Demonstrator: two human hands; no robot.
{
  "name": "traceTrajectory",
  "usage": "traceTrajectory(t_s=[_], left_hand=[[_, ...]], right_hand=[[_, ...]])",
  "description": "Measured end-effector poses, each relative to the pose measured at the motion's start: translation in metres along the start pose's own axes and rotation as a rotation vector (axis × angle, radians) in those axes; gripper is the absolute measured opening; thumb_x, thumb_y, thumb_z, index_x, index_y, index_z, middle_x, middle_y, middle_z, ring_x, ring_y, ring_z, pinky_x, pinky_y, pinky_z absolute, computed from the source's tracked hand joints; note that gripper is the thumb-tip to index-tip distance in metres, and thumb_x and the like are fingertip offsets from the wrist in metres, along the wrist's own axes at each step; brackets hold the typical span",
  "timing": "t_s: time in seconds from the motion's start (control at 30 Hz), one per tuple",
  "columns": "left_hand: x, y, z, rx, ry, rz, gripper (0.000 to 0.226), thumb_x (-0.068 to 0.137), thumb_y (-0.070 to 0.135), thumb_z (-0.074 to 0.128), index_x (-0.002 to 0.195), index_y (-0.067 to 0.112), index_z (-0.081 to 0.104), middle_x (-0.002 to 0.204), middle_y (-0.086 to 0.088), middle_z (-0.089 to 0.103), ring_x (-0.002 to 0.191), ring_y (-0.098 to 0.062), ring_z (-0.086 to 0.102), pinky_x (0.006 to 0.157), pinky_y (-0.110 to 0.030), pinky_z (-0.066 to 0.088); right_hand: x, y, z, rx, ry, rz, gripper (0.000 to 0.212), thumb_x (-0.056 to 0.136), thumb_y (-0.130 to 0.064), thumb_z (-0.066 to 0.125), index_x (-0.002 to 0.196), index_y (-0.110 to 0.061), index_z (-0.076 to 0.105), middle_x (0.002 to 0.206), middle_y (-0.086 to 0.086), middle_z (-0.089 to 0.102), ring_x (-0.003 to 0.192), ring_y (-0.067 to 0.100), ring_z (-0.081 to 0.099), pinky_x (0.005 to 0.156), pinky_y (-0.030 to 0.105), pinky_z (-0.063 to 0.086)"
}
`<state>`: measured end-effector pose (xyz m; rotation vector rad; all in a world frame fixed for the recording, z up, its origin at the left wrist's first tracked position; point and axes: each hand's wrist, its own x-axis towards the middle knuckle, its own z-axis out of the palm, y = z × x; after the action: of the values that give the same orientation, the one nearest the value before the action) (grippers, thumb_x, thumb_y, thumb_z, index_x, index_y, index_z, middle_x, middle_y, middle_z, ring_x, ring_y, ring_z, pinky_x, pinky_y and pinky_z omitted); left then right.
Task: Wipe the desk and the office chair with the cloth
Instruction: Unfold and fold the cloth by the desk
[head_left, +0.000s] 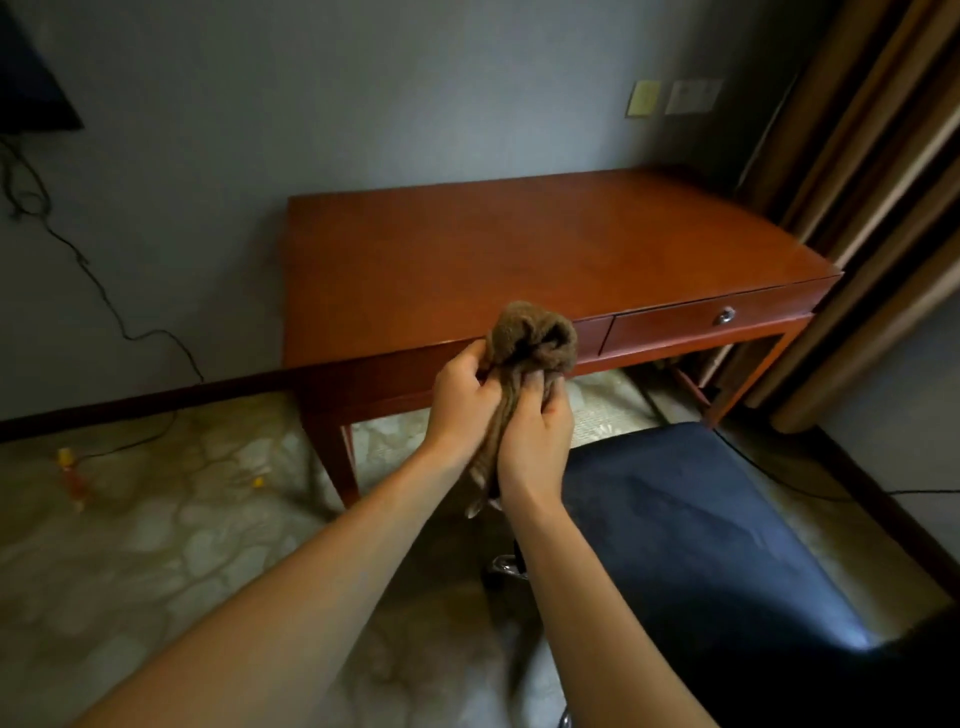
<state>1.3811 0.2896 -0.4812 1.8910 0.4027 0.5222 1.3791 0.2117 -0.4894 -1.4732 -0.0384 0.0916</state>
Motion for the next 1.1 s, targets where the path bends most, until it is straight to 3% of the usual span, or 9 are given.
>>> traceTrajectory(t_s=[0.2,0.43,0.53,0.63,0.77,0.87,0.93,1.03,1.1], left_hand=[[0.016,0.078,-0.039,-0.05,0.029,-0.112,0.03,0.099,0.004,0.053,0.122,0.02,0.064,0.111,0.004,0.068,0.104,-0.006,0.061,0.085,-0.015,0.047],[-0.007,0.139,-0.076,-0.055,0.057,-0.237,0.014,0.101,0.012,0.054,0.106,0.023,0.062,0.099,0.006,0.065,0.089,-0.002,0.061,0.065,-0.007,0.044],[-0.017,0.157,-0.092,-0.09,0.069,-0.272,0.01,0.101,0.022,0.058,0.096,0.031,0.059,0.097,0.005,0.067,0.085,0.0,0.063,0.071,-0.017,0.046],[-0.022,0.169,-0.111,-0.13,0.142,-0.225,0.004,0.101,0.028,0.058,0.102,0.031,0.061,0.101,0.004,0.068,0.095,-0.008,0.065,0.081,-0.029,0.052],[-0.021,0.173,-0.149,-0.161,0.203,-0.276,0.019,0.1,0.047,0.054,0.104,0.029,0.062,0.097,0.001,0.067,0.09,-0.015,0.064,0.083,-0.038,0.049],[-0.016,0.174,-0.175,-0.292,0.135,-0.359,0.028,0.1,0.046,0.054,0.12,0.028,0.063,0.11,-0.007,0.07,0.1,-0.022,0.068,0.091,-0.045,0.056],[-0.013,0.177,-0.181,-0.382,0.128,-0.397,0.034,0.101,0.04,0.056,0.13,0.022,0.06,0.114,-0.006,0.069,0.098,-0.018,0.069,0.083,-0.033,0.058],[-0.006,0.171,-0.207,-0.483,0.163,-0.385,0.024,0.101,0.014,0.056,0.125,0.016,0.06,0.109,-0.001,0.069,0.096,-0.01,0.068,0.075,-0.018,0.055],[-0.002,0.164,-0.223,-0.511,0.165,-0.375,0.027,0.098,0.003,0.056,0.115,0.022,0.063,0.109,0.001,0.069,0.103,-0.013,0.067,0.08,-0.02,0.053]], right_hand=[[0.0,-0.088,0.012,-0.057,-0.074,0.058,0.024,0.106,-0.021,0.044,0.12,-0.028,0.062,0.11,-0.005,0.07,0.106,0.008,0.065,0.1,0.042,0.053],[-0.025,-0.165,-0.004,-0.178,-0.237,0.101,0.023,0.104,-0.014,0.043,0.116,-0.016,0.063,0.108,0.001,0.069,0.103,0.012,0.066,0.096,0.045,0.055],[-0.033,-0.188,-0.004,-0.177,-0.294,0.086,0.023,0.106,-0.017,0.044,0.119,-0.022,0.063,0.11,-0.004,0.069,0.105,0.007,0.064,0.097,0.042,0.054],[-0.036,-0.206,0.007,-0.188,-0.336,0.012,0.028,0.104,-0.026,0.047,0.126,-0.023,0.063,0.118,-0.004,0.068,0.113,0.011,0.063,0.101,0.046,0.051],[-0.036,-0.219,0.032,-0.166,-0.395,-0.03,0.03,0.1,-0.019,0.051,0.124,-0.03,0.066,0.121,-0.001,0.069,0.116,0.017,0.063,0.101,0.052,0.051],[-0.041,-0.235,0.053,-0.047,-0.461,0.048,0.029,0.104,-0.01,0.051,0.123,-0.025,0.067,0.117,0.002,0.072,0.114,0.022,0.067,0.101,0.05,0.053],[-0.039,-0.241,0.059,-0.03,-0.513,0.082,0.029,0.104,-0.008,0.051,0.125,-0.019,0.066,0.116,0.005,0.073,0.113,0.024,0.068,0.101,0.052,0.052],[-0.04,-0.245,0.085,-0.054,-0.567,0.096,0.032,0.102,0.0,0.049,0.12,-0.019,0.067,0.112,0.005,0.073,0.11,0.023,0.069,0.099,0.05,0.053],[-0.043,-0.247,0.099,-0.087,-0.586,0.096,0.035,0.102,0.002,0.048,0.12,-0.02,0.068,0.113,0.005,0.072,0.11,0.021,0.069,0.098,0.047,0.055]])
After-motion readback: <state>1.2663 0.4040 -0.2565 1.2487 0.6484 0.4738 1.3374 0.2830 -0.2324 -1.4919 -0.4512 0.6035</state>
